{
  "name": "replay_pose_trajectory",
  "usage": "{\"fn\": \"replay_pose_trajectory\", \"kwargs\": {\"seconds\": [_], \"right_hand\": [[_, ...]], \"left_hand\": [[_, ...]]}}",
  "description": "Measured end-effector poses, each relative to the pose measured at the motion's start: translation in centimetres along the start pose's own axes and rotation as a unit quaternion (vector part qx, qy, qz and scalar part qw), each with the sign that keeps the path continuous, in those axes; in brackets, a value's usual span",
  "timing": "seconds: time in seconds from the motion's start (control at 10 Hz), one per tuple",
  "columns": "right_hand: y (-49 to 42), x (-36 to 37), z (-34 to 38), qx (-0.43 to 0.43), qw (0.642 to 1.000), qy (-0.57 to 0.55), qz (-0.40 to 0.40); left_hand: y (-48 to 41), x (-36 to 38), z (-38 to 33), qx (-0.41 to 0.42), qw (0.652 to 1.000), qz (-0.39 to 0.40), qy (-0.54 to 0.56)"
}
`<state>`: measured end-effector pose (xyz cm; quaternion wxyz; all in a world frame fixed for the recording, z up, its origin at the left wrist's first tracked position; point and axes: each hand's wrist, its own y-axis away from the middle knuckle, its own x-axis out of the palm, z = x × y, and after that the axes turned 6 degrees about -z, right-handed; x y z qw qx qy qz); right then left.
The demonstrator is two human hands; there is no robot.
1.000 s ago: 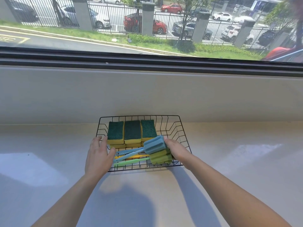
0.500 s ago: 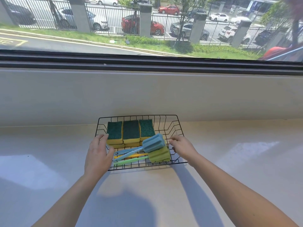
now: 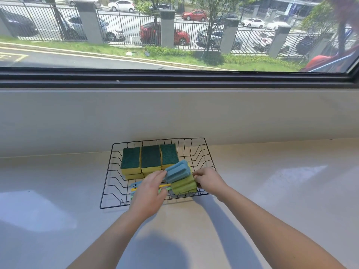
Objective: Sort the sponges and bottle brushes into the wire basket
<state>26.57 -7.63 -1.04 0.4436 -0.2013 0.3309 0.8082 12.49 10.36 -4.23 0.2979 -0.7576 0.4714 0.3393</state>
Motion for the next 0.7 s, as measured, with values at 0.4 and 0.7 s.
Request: {"fn": "replay_pose_trajectory", "kwargs": {"seconds": [0.4, 0.7], "right_hand": [[0.1, -1.1, 1.1, -0.041, 0.991, 0.112, -0.056], [2.5, -2.3, 5.4, -0.147, 0.962, 0.203, -0.109]], "left_hand": [[0.0, -1.8, 0.4, -0.024, 0.998, -0.011, -0.056], [1.2, -7.0, 0.1, -0.016, 0.972, -0.059, -0.228]]}}
